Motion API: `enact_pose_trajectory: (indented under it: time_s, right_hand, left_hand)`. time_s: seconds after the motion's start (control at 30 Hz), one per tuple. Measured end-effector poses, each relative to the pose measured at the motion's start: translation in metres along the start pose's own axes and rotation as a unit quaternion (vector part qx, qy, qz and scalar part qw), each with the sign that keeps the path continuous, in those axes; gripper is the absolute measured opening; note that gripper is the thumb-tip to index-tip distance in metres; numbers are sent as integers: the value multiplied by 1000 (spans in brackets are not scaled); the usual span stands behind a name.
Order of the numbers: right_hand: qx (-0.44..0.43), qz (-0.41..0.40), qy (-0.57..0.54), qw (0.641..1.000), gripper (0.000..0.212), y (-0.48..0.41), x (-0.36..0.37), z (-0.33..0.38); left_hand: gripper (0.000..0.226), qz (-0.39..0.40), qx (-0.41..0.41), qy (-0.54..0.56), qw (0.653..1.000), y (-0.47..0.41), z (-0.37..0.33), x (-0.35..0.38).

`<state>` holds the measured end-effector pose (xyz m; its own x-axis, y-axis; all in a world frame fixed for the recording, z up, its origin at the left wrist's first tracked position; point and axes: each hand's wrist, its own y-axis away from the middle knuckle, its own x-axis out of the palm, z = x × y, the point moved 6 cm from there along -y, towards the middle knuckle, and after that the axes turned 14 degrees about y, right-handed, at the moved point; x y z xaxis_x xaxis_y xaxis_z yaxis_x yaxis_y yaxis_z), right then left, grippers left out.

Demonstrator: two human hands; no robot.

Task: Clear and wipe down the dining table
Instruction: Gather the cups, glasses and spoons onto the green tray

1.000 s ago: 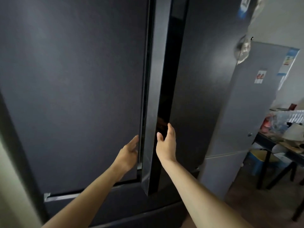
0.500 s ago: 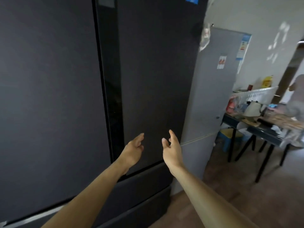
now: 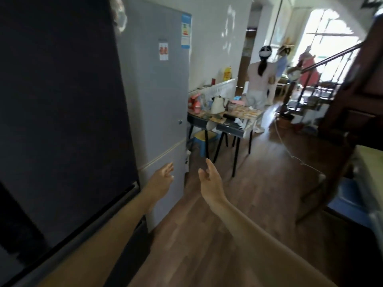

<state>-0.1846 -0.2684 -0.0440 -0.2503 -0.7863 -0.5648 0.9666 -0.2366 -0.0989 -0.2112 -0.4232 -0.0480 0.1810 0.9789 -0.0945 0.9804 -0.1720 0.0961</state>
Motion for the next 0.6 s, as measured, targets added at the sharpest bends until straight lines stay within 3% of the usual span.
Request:
enact_pose_trajectory:
  time_s: [0.23, 0.47, 0.6]
  right_hand:
    - [69, -77, -5, 995, 53, -15, -119, -100]
    - [131, -173, -37, 976, 25, -19, -234, -190]
    - [175, -189, -11, 966, 38, -20, -286, -252]
  left_hand:
    - [47, 90, 7, -9, 996, -45, -10, 156]
    - [44, 180, 28, 1, 983, -78, -13, 300]
    - [48, 233, 24, 13, 972, -91, -10, 393]
